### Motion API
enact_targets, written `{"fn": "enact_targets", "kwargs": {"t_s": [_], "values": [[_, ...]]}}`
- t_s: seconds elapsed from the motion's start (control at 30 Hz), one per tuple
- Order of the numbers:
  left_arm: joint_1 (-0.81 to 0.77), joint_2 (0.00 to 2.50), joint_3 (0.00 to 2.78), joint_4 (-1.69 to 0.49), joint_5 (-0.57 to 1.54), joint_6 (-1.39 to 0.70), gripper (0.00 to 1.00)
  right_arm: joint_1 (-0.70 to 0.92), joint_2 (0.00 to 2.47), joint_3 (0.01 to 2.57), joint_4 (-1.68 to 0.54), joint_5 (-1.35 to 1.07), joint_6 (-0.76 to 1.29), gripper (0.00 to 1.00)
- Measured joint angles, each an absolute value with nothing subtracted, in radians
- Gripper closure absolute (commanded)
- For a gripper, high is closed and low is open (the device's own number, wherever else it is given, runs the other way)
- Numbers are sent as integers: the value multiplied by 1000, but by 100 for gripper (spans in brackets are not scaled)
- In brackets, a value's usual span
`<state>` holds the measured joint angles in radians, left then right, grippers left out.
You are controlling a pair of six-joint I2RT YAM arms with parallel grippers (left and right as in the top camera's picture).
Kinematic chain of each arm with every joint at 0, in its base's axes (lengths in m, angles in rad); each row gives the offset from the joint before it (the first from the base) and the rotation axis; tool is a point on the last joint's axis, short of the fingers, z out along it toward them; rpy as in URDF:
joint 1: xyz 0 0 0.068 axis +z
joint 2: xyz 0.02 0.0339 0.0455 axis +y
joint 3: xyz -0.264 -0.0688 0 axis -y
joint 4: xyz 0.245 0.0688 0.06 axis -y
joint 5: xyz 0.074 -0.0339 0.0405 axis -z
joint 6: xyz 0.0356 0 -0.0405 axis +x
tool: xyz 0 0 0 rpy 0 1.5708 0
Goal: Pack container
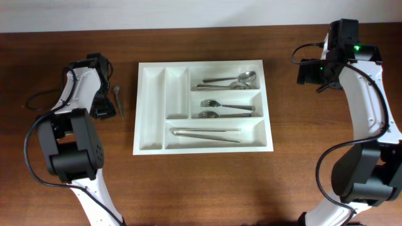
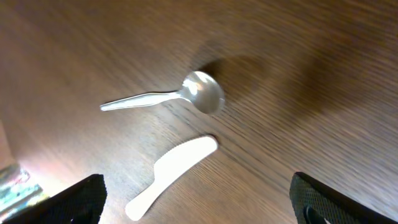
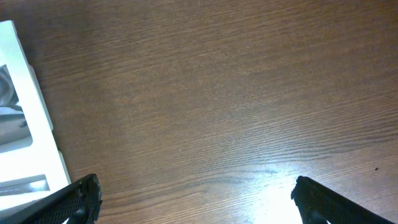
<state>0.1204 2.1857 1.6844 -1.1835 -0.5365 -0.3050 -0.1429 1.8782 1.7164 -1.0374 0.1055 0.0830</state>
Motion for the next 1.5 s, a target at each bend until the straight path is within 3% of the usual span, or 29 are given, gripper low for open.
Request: {"fn": "enact_targets", "kwargs": {"t_s": [0.27,0.3,1.1,1.17,1.37,1.5], "values": [[120,2191,1679,-1182,-619,-440,11,-143,1878,1716,-1037,105,83,1],[120,2191,1679,-1181,-630,-458,16,-143,1878,1716,-1037,105,83,1],[118,2287,1682,-1103,-729,-544,16,-143,1878,1716,-1037,105,83,1],[118,2292,1687,-1104,-739,-544,18,-143,1878,1716,-1037,105,84,1],[119,2308,1687,-1095,-753,-550,44,-143,1878,1716,-1037,104,83,1],[118,2315,1687,-1087,-756,-550,44,-143,1878,1716,-1037,103,83,1]]}}
